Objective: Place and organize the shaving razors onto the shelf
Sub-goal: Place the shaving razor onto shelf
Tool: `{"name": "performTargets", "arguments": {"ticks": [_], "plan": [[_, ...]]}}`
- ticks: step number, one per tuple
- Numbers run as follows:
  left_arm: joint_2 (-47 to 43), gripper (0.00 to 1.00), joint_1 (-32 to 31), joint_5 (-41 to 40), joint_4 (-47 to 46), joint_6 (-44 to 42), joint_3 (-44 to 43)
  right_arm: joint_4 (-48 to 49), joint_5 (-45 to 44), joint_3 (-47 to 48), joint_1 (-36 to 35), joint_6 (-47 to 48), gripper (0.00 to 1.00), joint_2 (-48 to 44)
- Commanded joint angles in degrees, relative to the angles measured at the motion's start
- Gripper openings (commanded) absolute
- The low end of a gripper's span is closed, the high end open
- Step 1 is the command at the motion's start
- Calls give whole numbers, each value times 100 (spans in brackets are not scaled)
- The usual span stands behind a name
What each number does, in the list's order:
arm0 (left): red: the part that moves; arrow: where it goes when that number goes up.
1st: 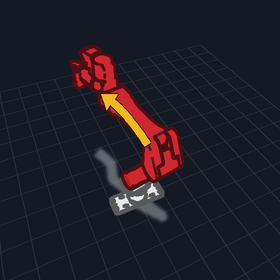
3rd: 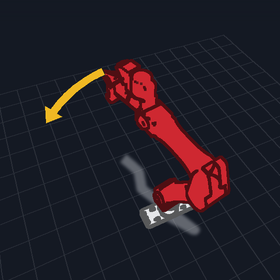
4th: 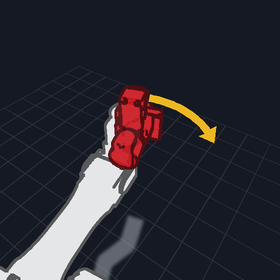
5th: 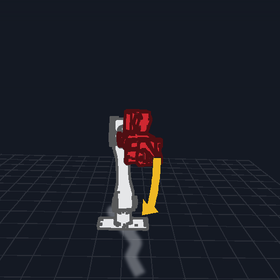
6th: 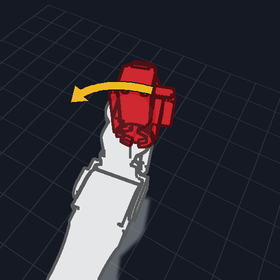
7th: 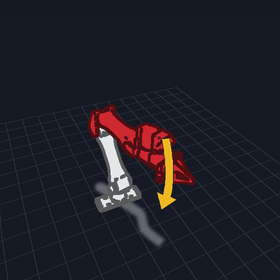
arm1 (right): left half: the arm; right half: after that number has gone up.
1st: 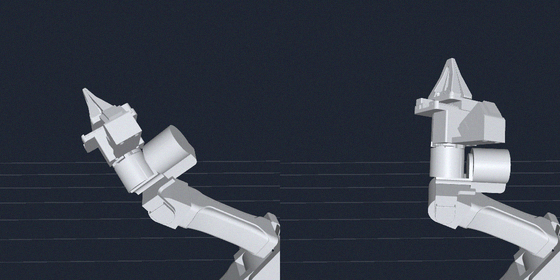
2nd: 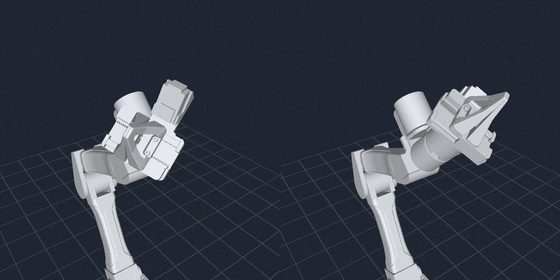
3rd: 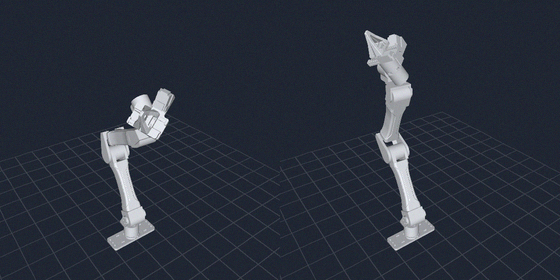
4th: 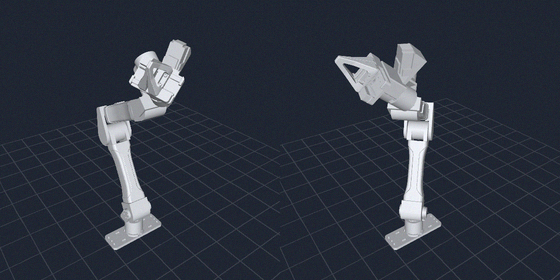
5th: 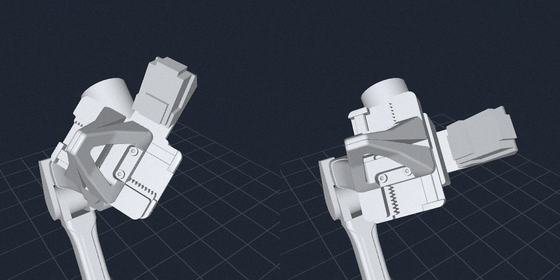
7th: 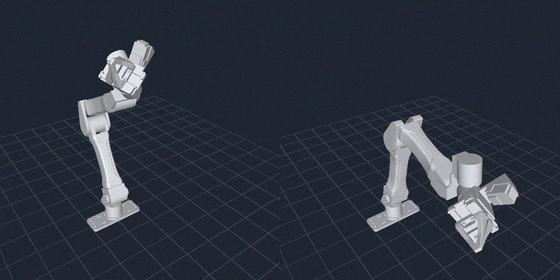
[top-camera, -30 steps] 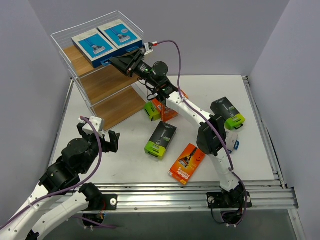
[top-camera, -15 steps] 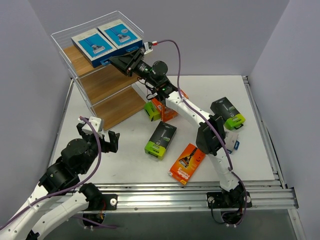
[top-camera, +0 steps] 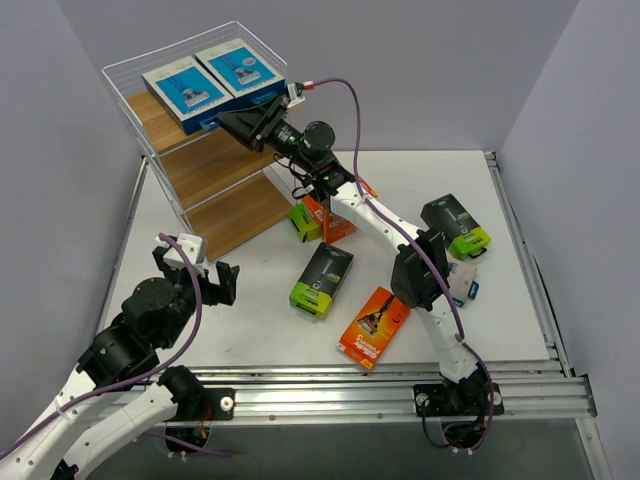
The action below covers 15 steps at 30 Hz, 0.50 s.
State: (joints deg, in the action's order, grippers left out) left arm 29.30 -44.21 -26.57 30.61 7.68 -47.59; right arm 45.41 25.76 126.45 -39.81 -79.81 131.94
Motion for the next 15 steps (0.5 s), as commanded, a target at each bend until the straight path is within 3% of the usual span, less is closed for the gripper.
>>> {"name": "performTargets", "arguments": {"ticks": [1, 9, 15], "plan": [[-47, 94, -27, -77, -178, -21, -13, 38, -98, 99, 17, 62, 28, 25], [-21, 94, -27, -103, -169, -21, -13, 82, -45, -331, 26, 141, 51, -300], [14, 94, -27, -129, -161, -30, -4, 161, -45, -726, 35, 159, 55, -599]]}}
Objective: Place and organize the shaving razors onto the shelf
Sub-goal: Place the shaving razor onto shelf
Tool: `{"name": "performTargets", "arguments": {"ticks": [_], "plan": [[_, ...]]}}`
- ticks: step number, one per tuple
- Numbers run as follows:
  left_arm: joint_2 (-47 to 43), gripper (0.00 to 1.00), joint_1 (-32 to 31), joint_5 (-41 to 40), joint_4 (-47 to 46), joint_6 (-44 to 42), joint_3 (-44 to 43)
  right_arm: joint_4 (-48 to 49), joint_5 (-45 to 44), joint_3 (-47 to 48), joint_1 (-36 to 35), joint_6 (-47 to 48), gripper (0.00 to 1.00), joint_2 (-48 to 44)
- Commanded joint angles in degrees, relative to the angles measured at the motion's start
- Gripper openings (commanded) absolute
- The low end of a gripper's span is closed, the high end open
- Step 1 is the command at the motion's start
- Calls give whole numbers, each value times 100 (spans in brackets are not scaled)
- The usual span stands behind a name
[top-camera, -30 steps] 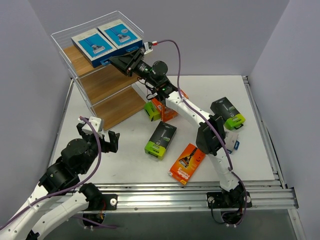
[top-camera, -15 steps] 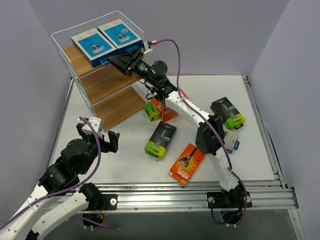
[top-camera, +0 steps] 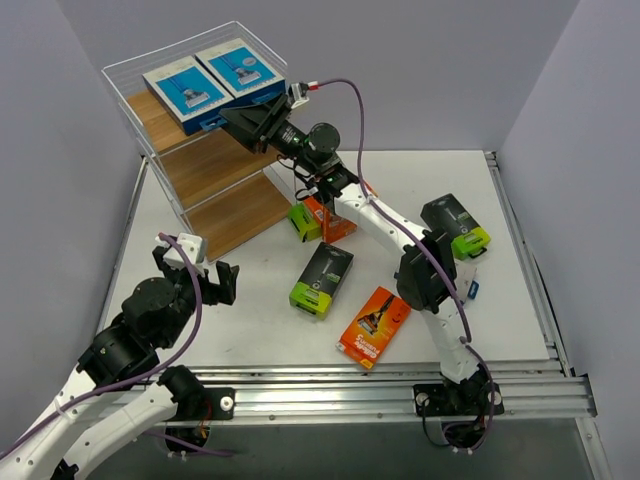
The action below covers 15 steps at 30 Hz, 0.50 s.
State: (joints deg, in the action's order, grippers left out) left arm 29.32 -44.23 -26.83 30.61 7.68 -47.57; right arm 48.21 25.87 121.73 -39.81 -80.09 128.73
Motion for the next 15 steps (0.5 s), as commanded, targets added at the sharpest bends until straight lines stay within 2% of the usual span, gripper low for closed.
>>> {"name": "performTargets", "arguments": {"ticks": [1, 9, 15], "plan": [[12, 94, -33, -103, -161, -30, -15, -101, -56, -316, 44, 187, 55, -348], [56, 94, -33, -156, -152, -39, -7, 110, -20, -940, 26, 231, 57, -857], [56, 94, -33, -200, -169, -48, 2, 461, 32, -1862, 53, 363, 57, -1542]]}}
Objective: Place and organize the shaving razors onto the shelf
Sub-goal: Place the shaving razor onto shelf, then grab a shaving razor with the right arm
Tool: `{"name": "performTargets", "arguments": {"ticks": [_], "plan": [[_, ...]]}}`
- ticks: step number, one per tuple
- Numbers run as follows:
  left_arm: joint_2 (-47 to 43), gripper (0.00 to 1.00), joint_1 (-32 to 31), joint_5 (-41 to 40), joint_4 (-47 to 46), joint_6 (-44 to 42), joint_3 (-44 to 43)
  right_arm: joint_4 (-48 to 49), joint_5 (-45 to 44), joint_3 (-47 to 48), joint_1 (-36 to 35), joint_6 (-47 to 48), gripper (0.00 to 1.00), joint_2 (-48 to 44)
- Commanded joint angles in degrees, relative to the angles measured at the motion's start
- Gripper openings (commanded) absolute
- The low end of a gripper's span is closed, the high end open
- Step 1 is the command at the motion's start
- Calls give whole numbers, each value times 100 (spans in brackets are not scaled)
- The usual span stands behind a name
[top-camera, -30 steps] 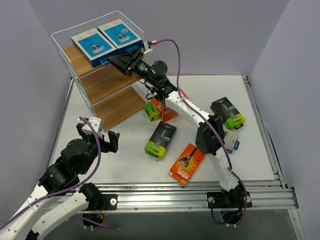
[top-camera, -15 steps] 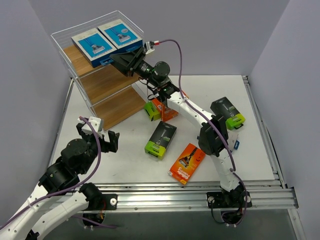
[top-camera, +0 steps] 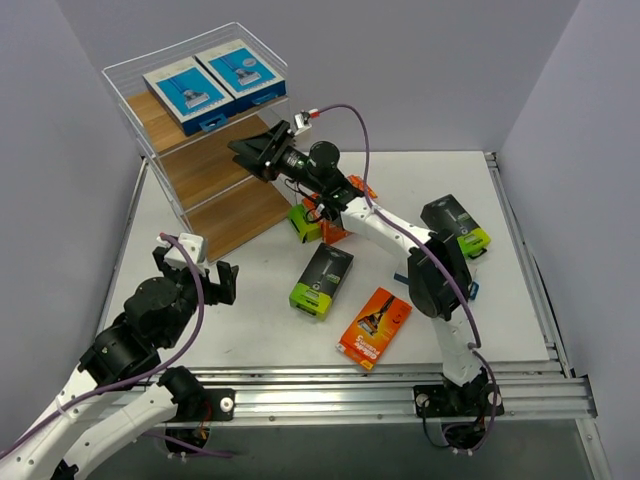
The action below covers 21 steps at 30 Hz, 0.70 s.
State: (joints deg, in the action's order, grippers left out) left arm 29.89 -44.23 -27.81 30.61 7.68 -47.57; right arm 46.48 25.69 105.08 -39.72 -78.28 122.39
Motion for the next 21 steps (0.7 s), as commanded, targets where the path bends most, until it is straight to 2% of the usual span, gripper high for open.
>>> {"name": "performTargets", "arguments": {"ticks": [1, 8, 13, 19, 21], "plan": [[-1, 94, -33, -110, -161, -65, 2, 652, 102, -294, 52, 216, 57, -988], [-27, 94, -33, -198, -187, -100, 29, 722, 419, -997, 158, 401, 58, -1691], [61, 94, -25, -224, -187, -135, 37, 284, 674, -1805, 342, 839, 58, -2438], [131, 94, -16, -207, -205, -197, 55, -1866, 112, -3095, 527, 2271, 58, -3826], [87, 94, -7, -207, -257, -232, 81, -2264, -116, -3413, 641, 2492, 59, -4299]]}}
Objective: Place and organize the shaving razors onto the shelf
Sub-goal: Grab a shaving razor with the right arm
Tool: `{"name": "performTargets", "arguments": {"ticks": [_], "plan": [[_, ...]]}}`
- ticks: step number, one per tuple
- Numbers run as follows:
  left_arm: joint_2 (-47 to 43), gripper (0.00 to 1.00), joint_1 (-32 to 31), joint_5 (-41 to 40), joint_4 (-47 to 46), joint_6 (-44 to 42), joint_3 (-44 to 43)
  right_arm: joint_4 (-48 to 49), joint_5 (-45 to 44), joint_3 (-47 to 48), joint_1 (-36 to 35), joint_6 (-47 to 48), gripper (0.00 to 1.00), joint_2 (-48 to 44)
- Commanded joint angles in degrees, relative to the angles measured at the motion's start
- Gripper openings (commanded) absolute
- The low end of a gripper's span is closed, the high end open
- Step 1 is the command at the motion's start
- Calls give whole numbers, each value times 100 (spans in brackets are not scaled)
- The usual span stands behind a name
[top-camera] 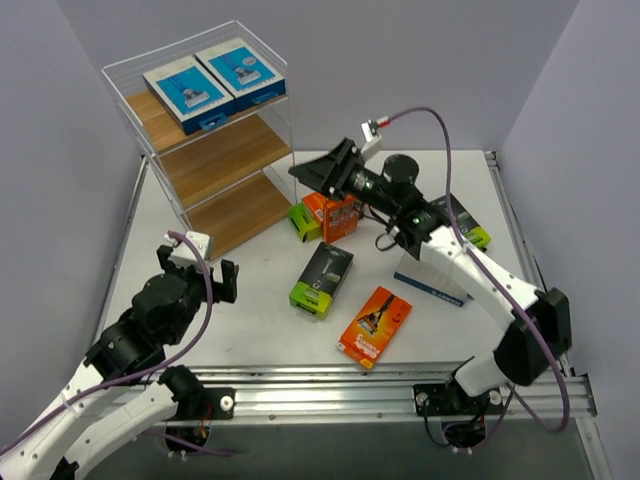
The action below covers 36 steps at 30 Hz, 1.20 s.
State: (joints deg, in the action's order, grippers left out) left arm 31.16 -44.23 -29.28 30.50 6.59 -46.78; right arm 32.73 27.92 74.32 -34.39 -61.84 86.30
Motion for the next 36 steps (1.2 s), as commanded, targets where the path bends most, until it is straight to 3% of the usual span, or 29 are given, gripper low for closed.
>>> {"name": "performTargets", "arguments": {"ticks": [1, 8, 11, 15, 18, 24, 36], "plan": [[-57, 94, -7, -69, -273, -158, 38, -1361, -436, -470, 169, 945, 60, -815], [-92, 95, 28, -61, -370, -237, 117, -3043, -1438, -1455, 617, 1702, 74, -1835], [-66, 81, 37, -52, -352, -246, 99, -3614, -1823, -1877, 951, 1763, 77, -2213], [-57, 82, 63, 19, -334, -246, 73, -4361, -2615, -2543, 1539, 1607, 77, -2741], [-83, 86, 81, -52, -326, -246, 73, -4249, -2617, -3274, 2128, 1175, 78, -3066], [-136, 96, 186, -34, -317, -220, 73, -4546, -2722, -3846, 2998, 1148, 80, -3330], [-382, 94, 195, 97, -484, -272, 179, -4505, -2142, -4408, 5151, 1754, 96, -3006]]}}
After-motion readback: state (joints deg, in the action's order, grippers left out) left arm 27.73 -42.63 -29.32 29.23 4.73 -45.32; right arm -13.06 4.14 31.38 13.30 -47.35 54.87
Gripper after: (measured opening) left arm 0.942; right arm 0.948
